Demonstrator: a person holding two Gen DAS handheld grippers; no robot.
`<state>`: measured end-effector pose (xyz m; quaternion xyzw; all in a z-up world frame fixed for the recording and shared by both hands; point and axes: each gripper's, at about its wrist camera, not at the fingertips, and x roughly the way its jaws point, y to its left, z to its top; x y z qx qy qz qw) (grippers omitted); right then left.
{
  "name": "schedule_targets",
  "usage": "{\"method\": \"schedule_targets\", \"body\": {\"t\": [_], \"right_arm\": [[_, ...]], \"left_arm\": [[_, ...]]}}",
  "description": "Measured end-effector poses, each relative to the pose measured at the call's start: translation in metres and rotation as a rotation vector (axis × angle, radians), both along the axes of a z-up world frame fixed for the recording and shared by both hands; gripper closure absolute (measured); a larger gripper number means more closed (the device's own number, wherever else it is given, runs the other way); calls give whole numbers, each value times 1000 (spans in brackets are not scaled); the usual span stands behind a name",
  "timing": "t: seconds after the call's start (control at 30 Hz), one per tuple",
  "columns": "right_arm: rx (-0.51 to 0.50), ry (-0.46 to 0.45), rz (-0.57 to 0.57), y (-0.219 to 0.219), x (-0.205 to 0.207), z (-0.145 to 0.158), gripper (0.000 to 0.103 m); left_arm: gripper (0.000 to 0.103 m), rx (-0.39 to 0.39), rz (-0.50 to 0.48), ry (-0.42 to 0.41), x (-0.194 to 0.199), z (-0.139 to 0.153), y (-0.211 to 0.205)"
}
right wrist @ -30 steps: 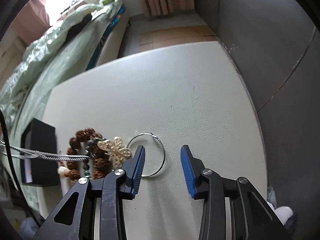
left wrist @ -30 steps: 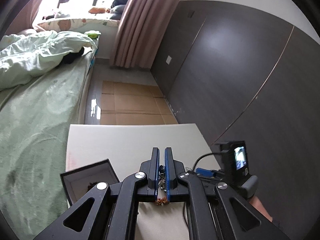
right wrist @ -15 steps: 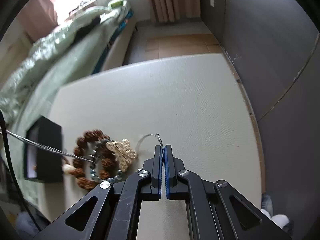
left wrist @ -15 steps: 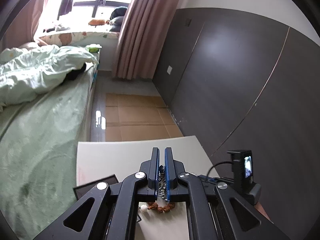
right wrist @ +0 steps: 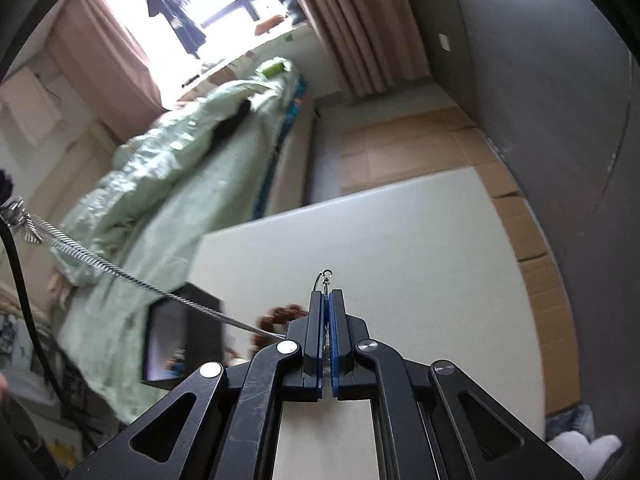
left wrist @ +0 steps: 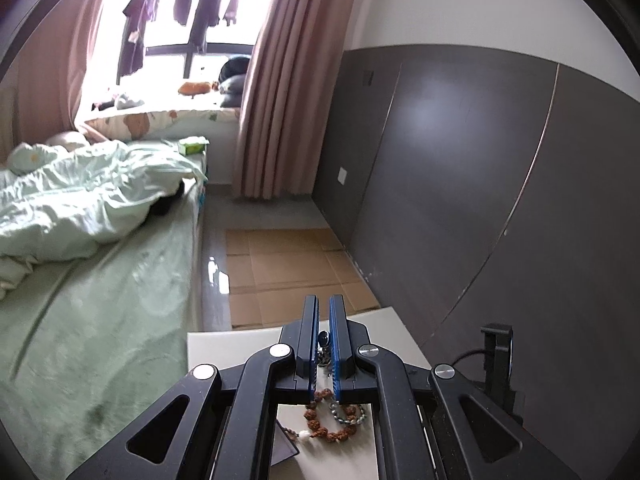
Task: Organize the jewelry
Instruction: 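Carry the chain over the box with the left tool while the right tool grasps the silver hoop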
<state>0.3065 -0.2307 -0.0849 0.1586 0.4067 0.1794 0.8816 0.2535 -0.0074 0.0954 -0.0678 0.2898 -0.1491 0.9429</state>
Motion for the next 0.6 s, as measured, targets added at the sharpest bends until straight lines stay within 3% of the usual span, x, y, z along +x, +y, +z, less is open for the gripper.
{"method": "schedule_targets", "body": {"t": [0.6], "right_arm": [[163,-79,177,72,-15,19,99]], "left_arm": [[98,56,86,-81,-23,45,38]]}}
